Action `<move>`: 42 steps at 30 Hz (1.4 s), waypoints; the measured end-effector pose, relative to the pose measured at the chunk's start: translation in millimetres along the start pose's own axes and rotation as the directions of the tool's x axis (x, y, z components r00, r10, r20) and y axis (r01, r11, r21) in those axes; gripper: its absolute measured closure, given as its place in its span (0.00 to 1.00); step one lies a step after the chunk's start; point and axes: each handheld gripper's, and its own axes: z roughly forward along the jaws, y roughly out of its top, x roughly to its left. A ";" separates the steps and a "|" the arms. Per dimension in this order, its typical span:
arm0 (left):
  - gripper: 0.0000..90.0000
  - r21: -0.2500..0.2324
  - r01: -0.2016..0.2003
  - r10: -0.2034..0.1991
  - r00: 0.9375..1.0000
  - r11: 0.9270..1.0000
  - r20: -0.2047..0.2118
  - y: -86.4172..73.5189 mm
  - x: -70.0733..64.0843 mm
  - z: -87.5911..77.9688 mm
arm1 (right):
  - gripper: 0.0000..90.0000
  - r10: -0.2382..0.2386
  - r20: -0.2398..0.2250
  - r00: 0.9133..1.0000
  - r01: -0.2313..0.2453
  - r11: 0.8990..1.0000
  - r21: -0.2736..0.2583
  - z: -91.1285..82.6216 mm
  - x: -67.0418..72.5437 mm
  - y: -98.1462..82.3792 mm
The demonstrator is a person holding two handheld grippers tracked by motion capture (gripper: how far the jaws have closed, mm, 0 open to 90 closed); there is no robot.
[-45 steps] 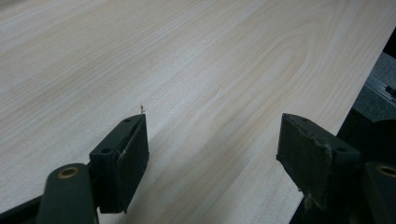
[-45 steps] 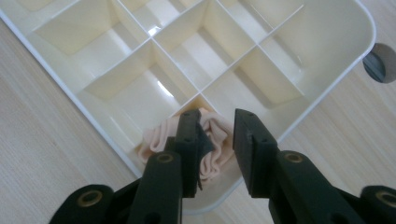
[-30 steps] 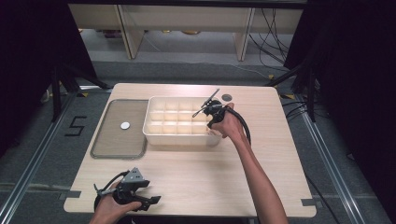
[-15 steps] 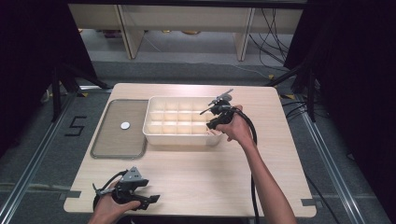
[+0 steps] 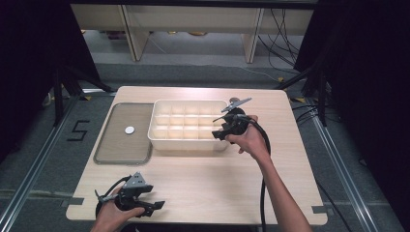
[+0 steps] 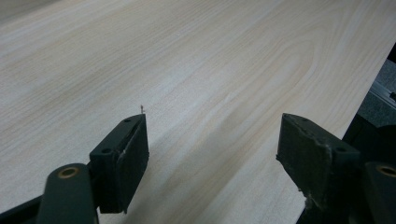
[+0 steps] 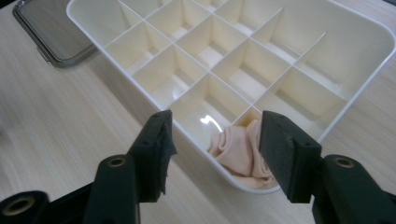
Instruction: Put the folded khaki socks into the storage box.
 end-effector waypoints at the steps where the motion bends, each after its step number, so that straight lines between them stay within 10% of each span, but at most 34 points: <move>1: 0.27 0.000 -0.003 0.003 1.000 1.000 0.001 0.0 0.0 0.0 | 0.48 0.002 -0.001 1.000 -0.002 1.000 -0.017 -0.9 1.2 -1.3; 42: 0.27 -0.015 0.005 -0.005 1.000 1.000 -0.012 0.6 0.9 -1.7 | 0.30 0.042 -0.061 0.997 -0.049 0.991 -0.121 -22.6 27.9 -49.3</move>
